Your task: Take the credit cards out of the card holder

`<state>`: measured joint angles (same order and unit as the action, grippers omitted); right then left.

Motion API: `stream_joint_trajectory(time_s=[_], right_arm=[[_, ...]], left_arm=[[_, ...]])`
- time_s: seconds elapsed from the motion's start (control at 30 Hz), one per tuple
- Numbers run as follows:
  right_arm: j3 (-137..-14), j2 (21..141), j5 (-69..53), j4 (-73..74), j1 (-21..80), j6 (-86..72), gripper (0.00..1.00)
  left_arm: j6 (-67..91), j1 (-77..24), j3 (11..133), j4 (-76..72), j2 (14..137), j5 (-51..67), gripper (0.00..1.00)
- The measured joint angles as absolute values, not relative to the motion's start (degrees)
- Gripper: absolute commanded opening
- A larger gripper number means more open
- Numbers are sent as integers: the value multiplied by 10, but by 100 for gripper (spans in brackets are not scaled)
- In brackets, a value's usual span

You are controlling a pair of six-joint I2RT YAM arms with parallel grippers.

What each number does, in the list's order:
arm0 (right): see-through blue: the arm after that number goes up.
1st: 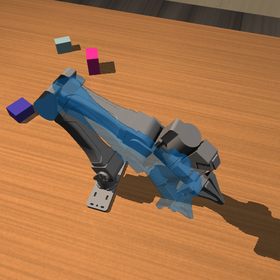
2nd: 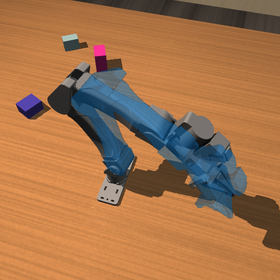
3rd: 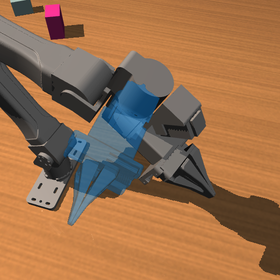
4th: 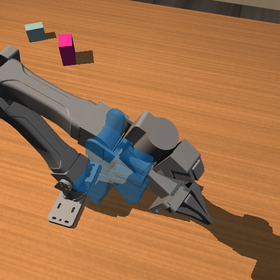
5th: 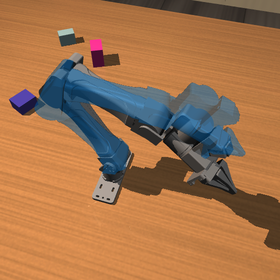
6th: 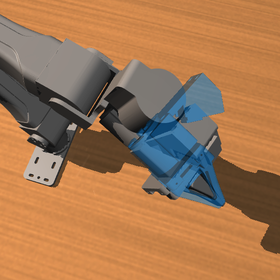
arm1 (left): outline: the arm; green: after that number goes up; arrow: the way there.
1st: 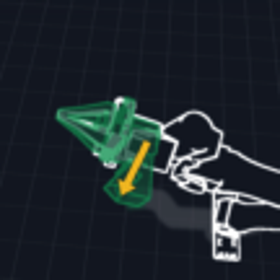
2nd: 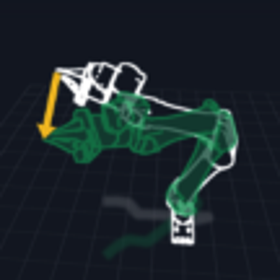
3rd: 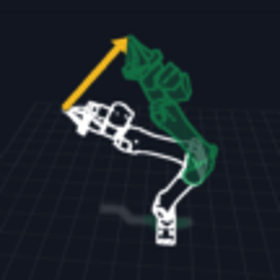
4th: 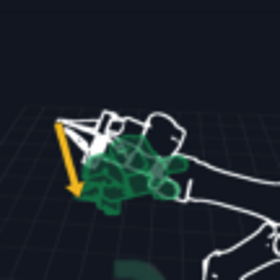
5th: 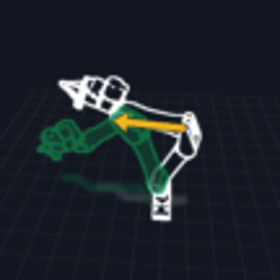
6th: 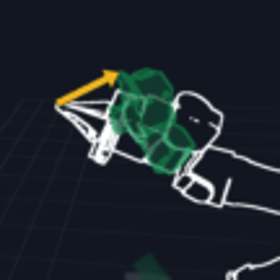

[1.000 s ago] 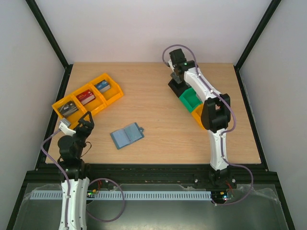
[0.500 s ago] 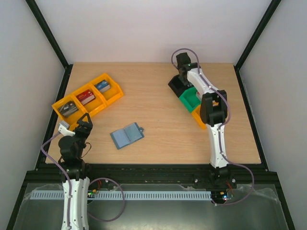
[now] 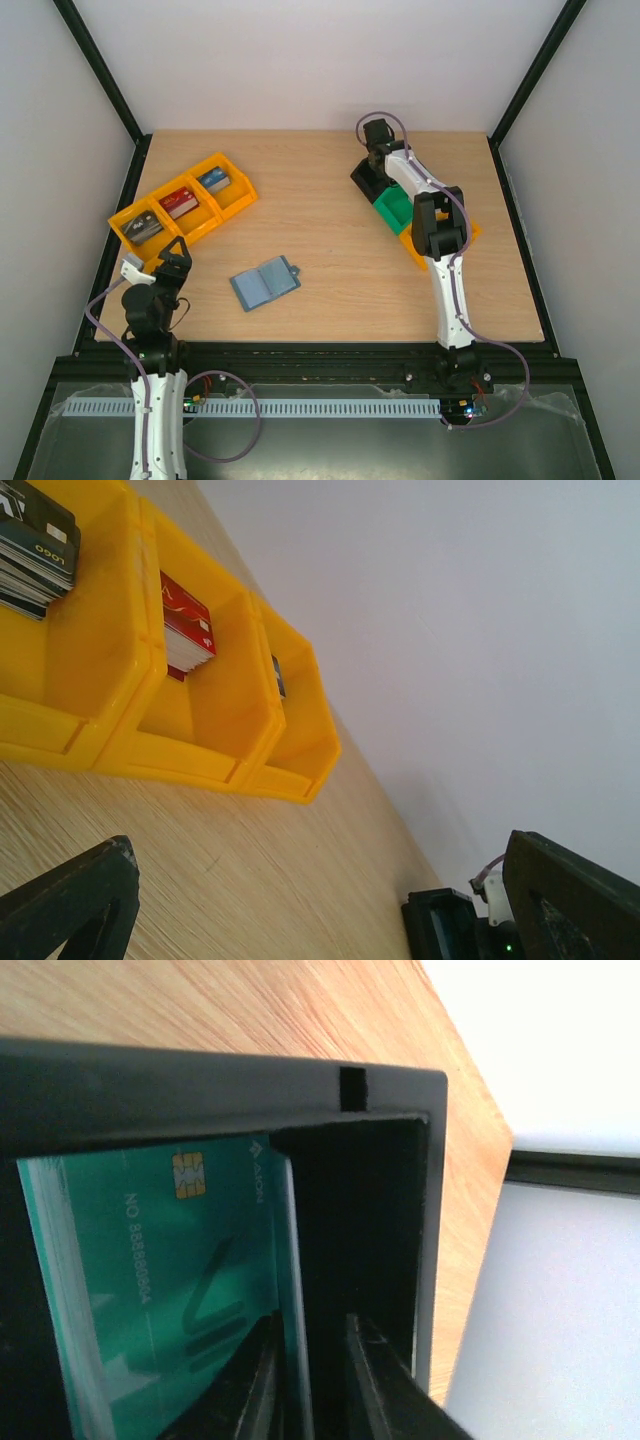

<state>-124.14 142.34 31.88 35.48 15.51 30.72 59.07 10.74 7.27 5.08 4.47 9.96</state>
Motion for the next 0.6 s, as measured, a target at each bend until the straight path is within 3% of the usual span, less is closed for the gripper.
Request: stream_joint_trajectory(time_s=[0.43, 0.6], right_arm=[[-1241, 1426, 318, 351, 156, 308, 75], [-1241, 1425, 319, 350, 157, 309, 86]], left_arm=[[592, 112, 69, 51, 45, 100, 100], [594, 113, 68, 50, 45, 100, 100]])
